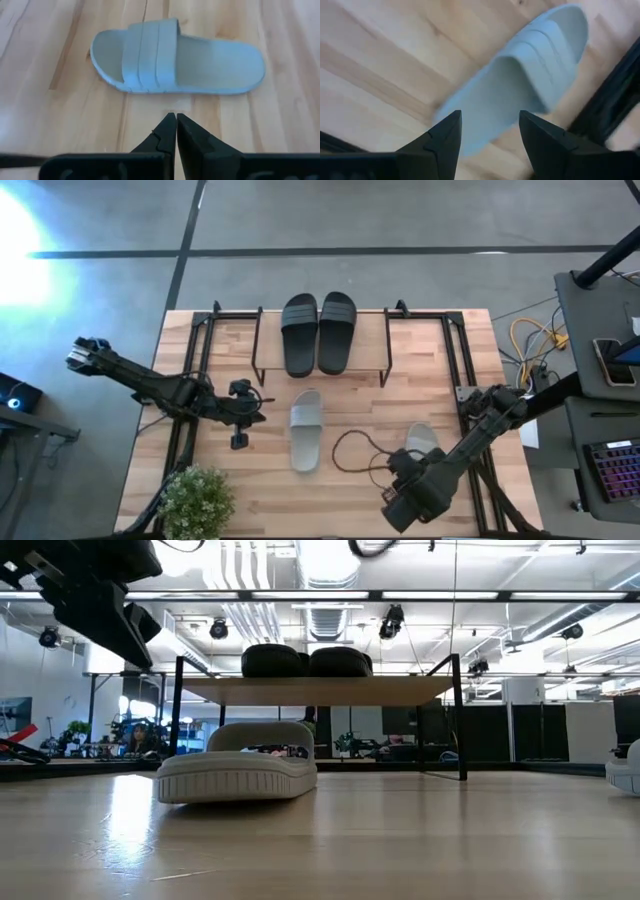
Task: Pick and place slides into the shelf
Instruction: Move the right white slide to the center of the table
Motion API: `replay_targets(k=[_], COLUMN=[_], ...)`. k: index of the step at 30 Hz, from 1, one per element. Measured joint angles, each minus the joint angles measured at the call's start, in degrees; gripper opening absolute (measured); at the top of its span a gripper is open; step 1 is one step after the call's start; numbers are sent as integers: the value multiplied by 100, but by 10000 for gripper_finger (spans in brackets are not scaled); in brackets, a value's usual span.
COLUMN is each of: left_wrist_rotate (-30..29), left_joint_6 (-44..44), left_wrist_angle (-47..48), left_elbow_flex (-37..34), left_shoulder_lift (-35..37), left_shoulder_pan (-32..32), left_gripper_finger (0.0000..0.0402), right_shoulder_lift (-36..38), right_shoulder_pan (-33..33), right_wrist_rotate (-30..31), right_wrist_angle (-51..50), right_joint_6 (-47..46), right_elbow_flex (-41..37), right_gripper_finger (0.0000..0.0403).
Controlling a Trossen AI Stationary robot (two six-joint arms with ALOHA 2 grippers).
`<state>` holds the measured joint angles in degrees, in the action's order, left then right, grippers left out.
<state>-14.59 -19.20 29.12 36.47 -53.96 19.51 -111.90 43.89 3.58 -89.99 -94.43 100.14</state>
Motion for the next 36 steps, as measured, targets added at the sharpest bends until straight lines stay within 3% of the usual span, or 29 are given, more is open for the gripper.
replay_targets(k=[7,16,26,33,36], left_wrist_rotate=[84,85,79,63,39], left_joint_6=[-149,-429,-603,-609,-617], left_wrist_angle=[-13,-2,17,11,-19], left_elbow_flex=[89,110,101,90,115], left_shoulder_lift=[1,-1,-9,-32,-32], left_shoulder_pan=[0,0,0,-2,-2], left_gripper_finger=[0,0,0,0,0], right_shoulder_lift=[33,85,88,92,96], right_shoulder_pan=[-12,-15,-52,-187,-279], right_wrist_rotate=[-400,-572,-367,-55,-52], right_wrist_angle=[35,8,99,1055,992], right_joint_6=[1522,1152,1507,2280,2307], right_elbow_flex=[-813,-2108,-2290,-2645,-2838], right_gripper_finger=[190,190,189,188,176])
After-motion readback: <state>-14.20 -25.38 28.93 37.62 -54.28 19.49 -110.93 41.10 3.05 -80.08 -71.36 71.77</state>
